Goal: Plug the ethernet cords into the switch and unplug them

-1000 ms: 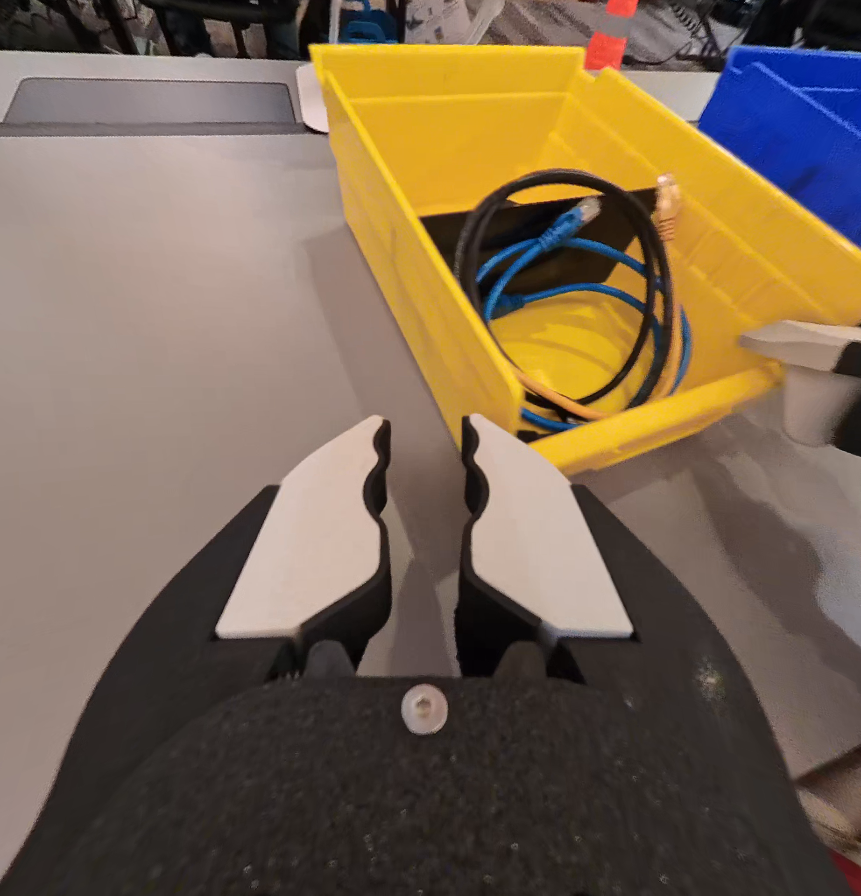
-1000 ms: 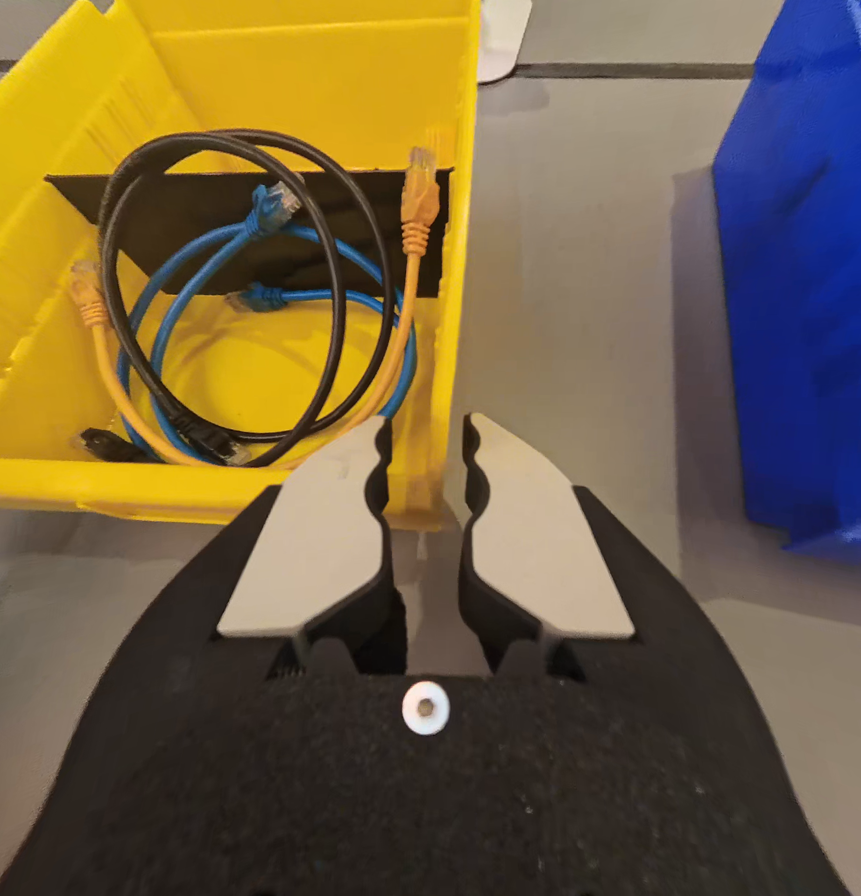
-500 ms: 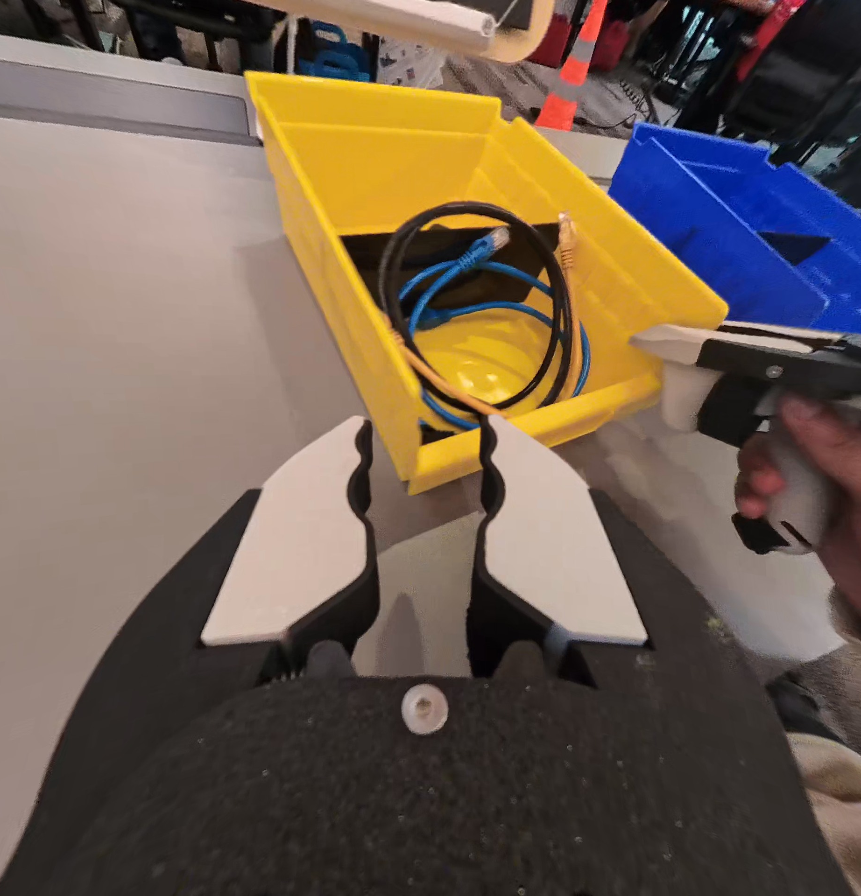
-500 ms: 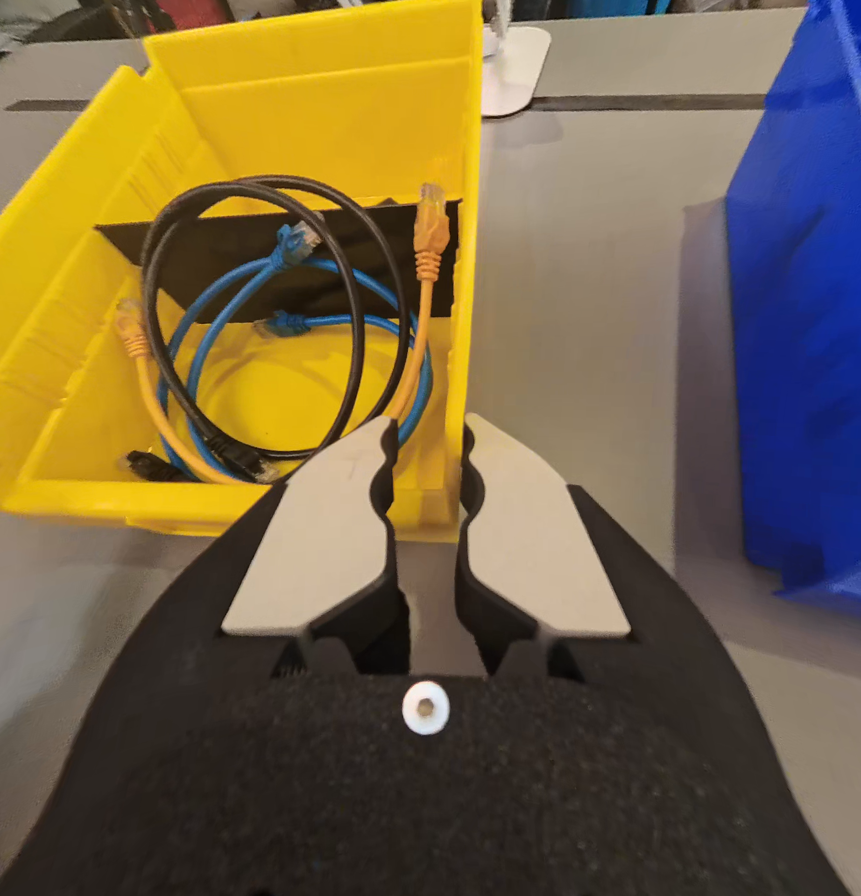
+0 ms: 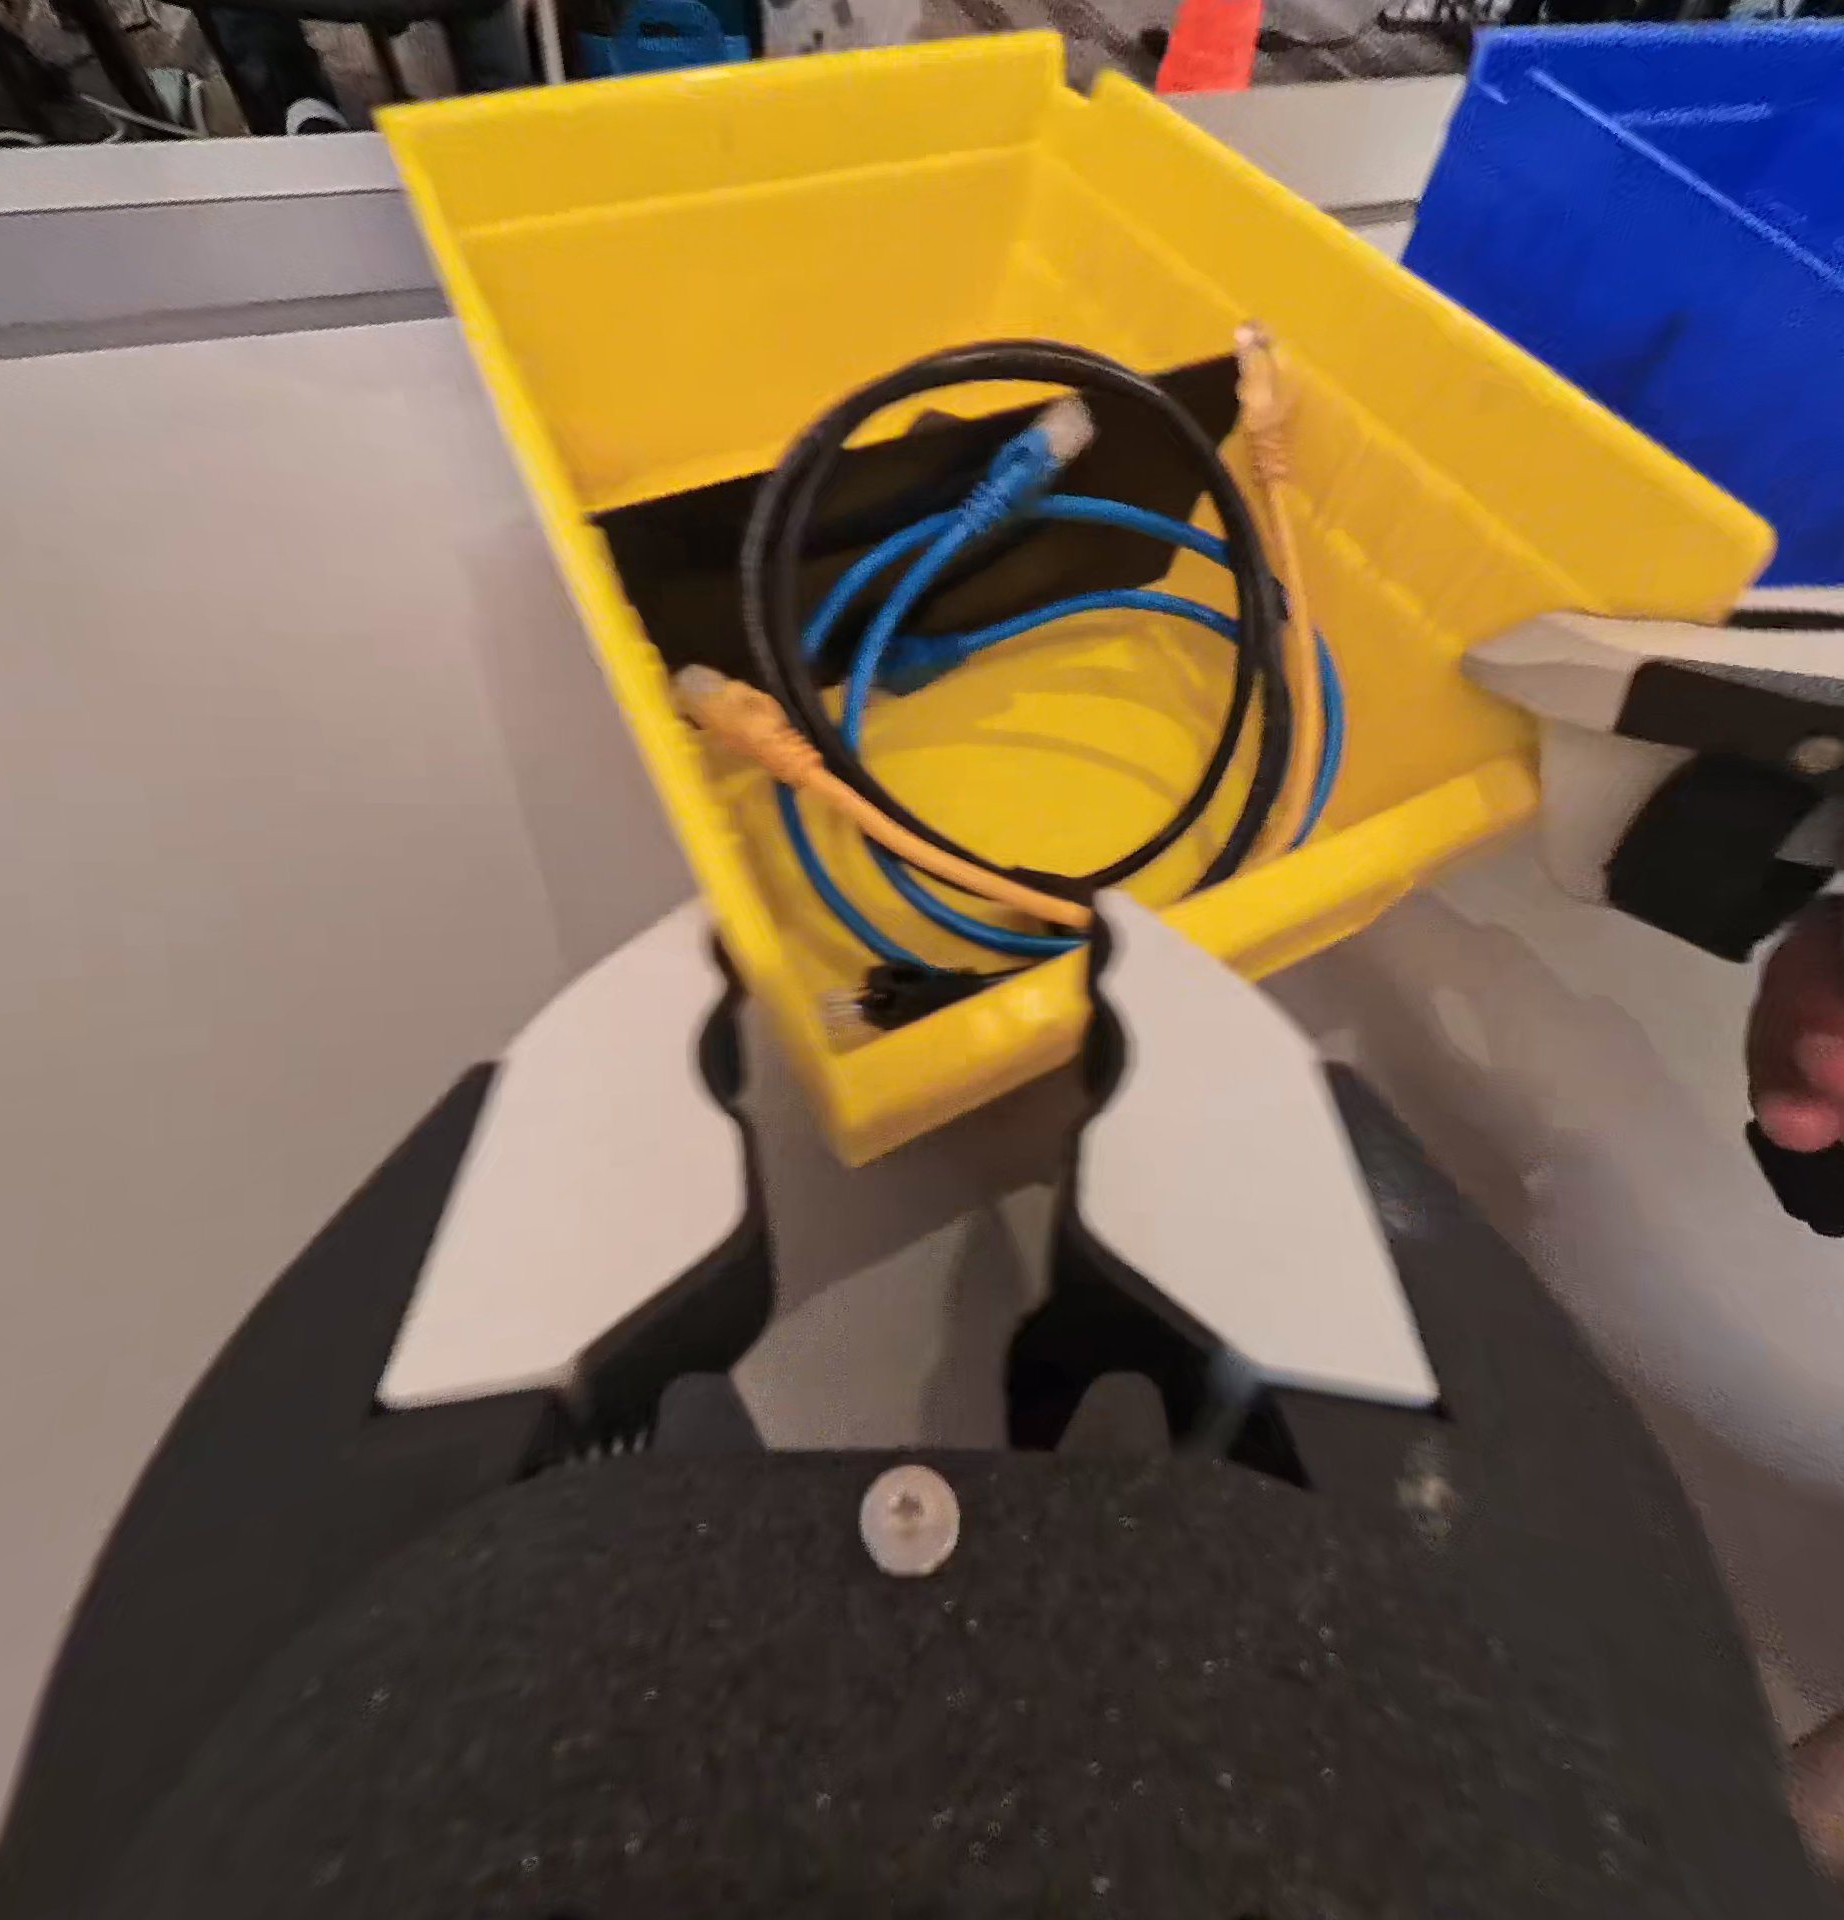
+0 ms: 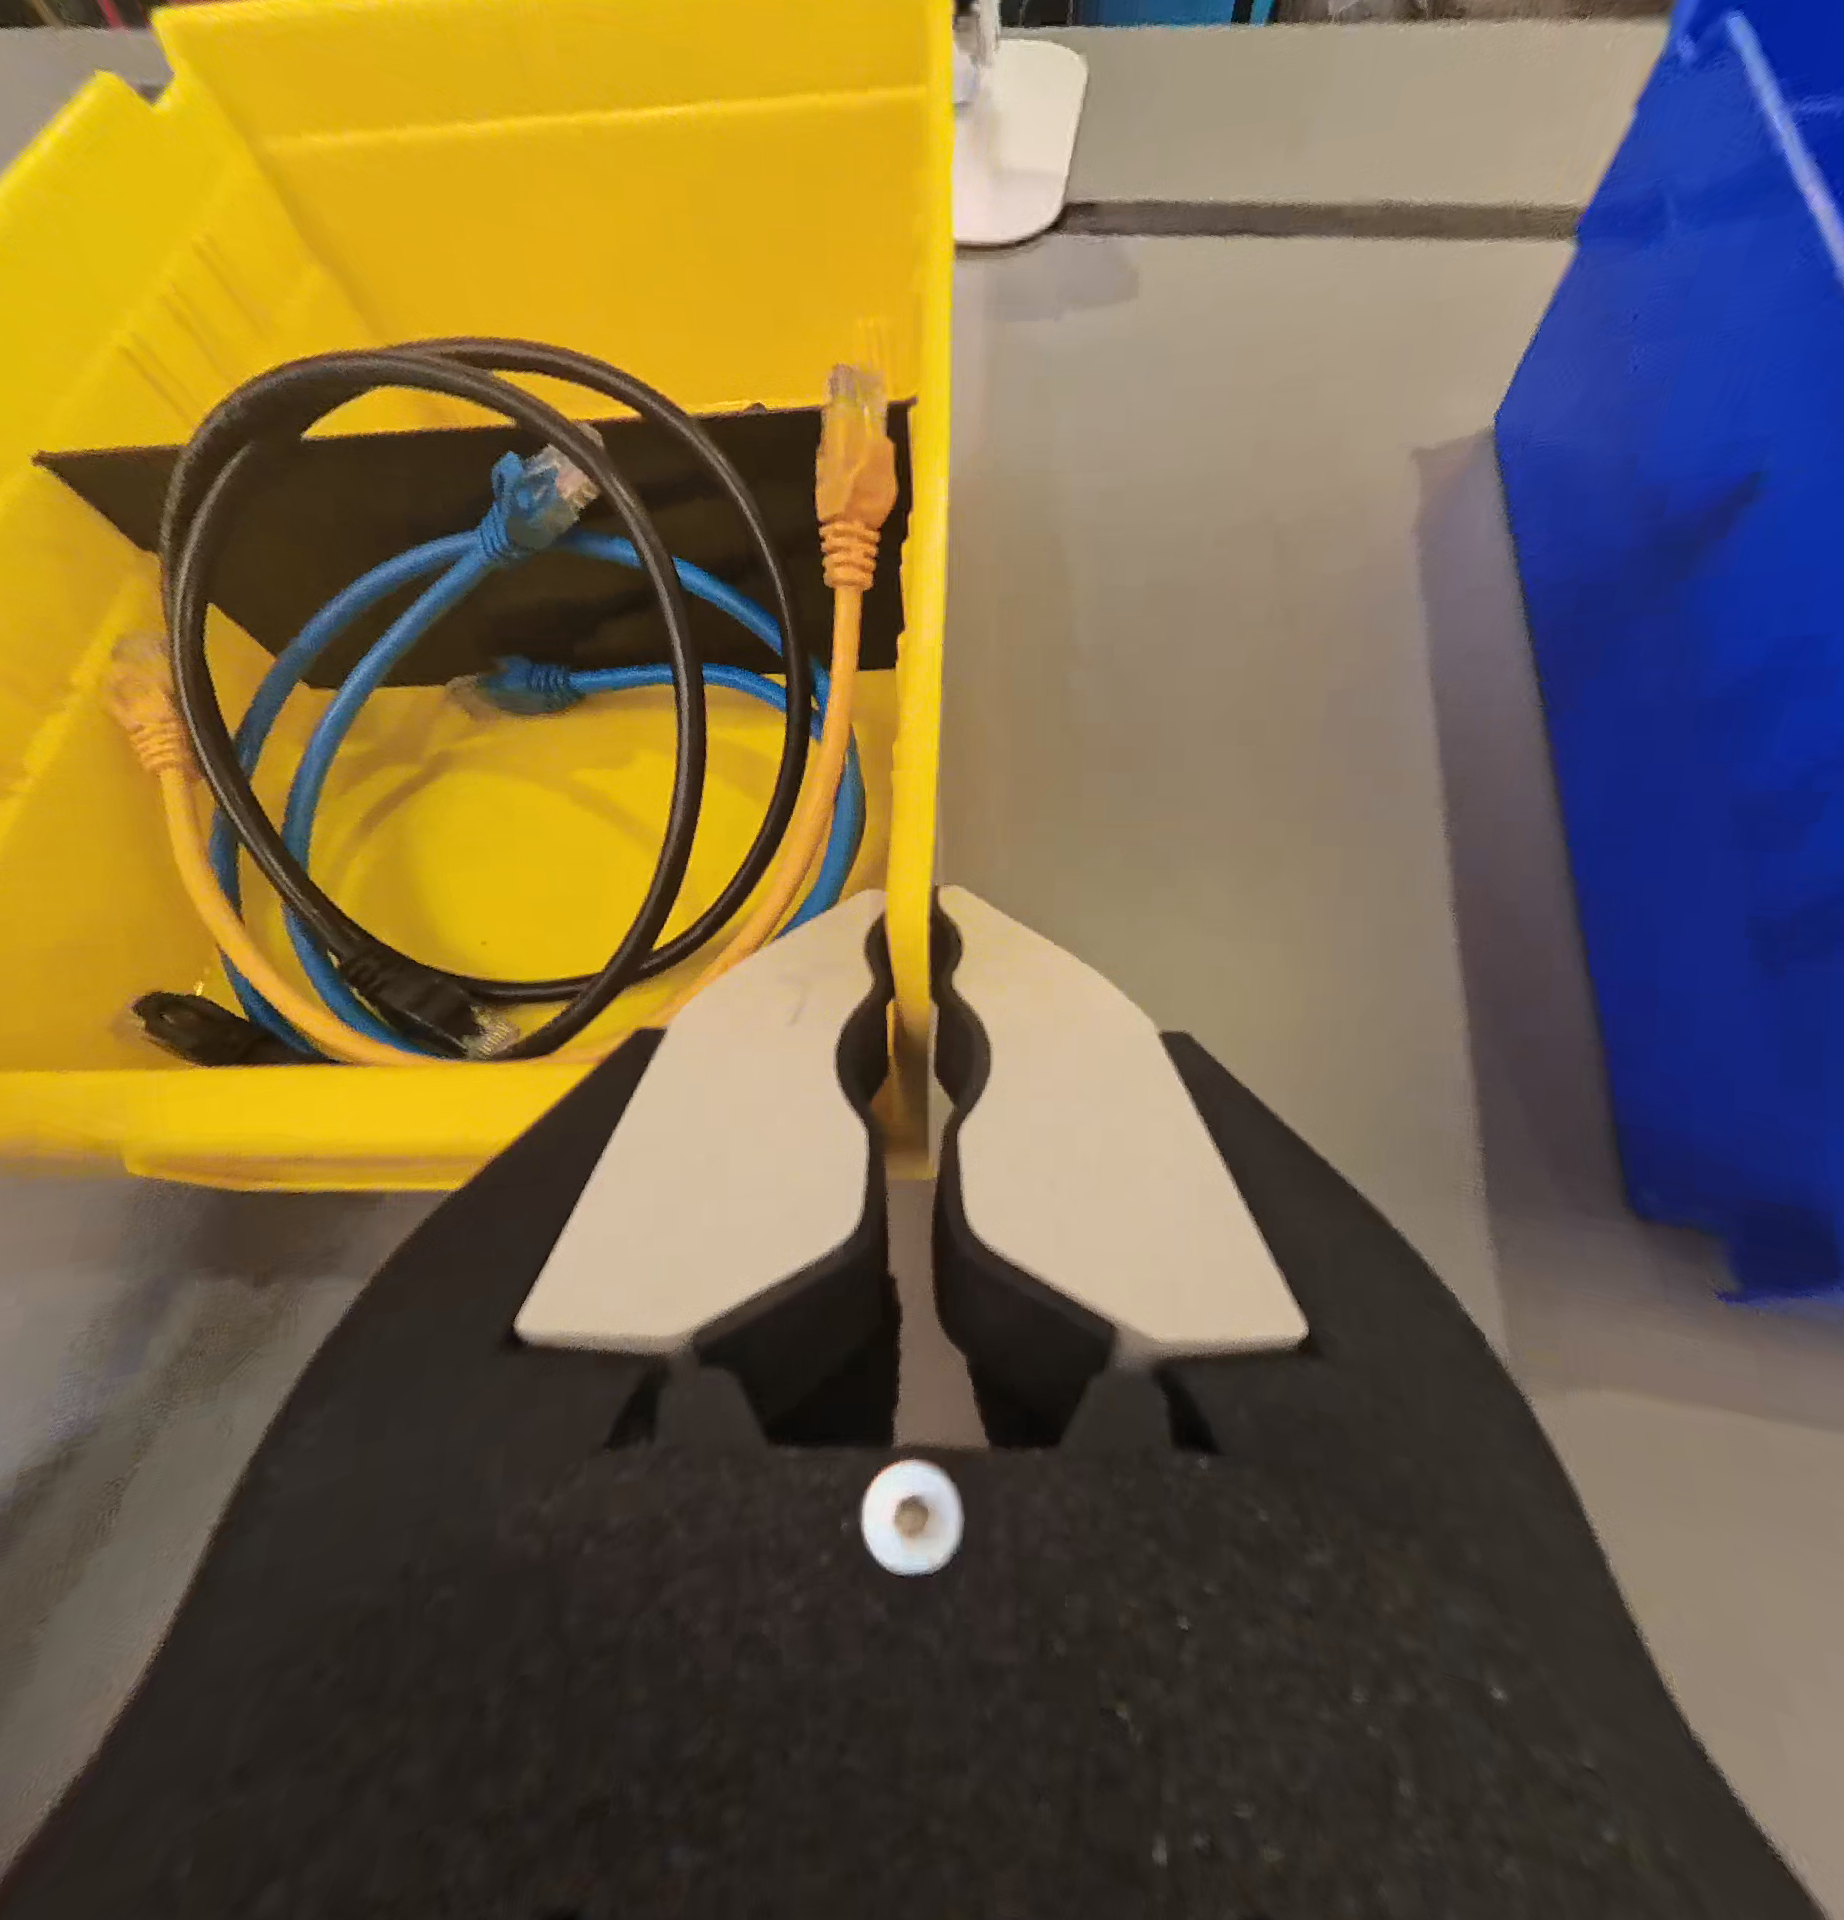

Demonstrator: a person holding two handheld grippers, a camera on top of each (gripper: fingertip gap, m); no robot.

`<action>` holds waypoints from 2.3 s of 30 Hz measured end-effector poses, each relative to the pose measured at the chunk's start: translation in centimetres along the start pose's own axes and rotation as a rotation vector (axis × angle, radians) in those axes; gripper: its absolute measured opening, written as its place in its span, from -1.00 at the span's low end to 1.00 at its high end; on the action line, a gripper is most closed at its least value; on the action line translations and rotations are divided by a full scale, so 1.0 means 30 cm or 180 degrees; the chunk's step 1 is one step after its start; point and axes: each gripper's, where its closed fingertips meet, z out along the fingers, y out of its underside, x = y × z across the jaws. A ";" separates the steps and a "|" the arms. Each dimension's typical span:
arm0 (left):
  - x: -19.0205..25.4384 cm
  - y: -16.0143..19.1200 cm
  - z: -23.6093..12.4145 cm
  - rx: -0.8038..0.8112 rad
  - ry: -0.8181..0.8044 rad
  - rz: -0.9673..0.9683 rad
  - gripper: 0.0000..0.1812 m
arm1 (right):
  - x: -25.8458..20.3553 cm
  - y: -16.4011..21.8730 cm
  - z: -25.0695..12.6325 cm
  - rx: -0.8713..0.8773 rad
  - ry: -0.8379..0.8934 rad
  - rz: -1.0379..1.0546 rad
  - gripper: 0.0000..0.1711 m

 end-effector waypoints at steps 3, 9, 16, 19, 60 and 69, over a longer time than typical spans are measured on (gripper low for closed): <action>0.029 0.002 -0.001 0.0039 0.0045 0.0105 0.20 | -0.046 0.026 0.015 -0.0033 0.0041 -0.0112 -0.96; 0.018 -0.006 -0.032 0.0264 0.0285 -0.0282 -0.01 | -0.048 0.030 0.014 -0.0034 -0.0024 0.0014 -0.96; 0.051 -0.034 -0.056 0.0484 0.0716 -0.0553 0.31 | -0.062 0.033 0.007 -0.0085 -0.0055 -0.0131 -0.96; 0.049 -0.036 -0.051 0.0476 0.0661 -0.0483 0.37 | -0.069 0.038 0.005 -0.0104 -0.0106 -0.0101 -0.96; -0.954 0.086 -0.303 0.0267 -0.1266 -0.0637 -0.97 | -0.920 0.002 0.096 0.0126 -0.0770 -0.0365 -0.86; -0.922 0.075 -0.371 0.0439 -0.1136 -0.0662 -0.67 | -0.772 -0.002 -0.085 0.0001 -0.2038 -0.0460 -0.68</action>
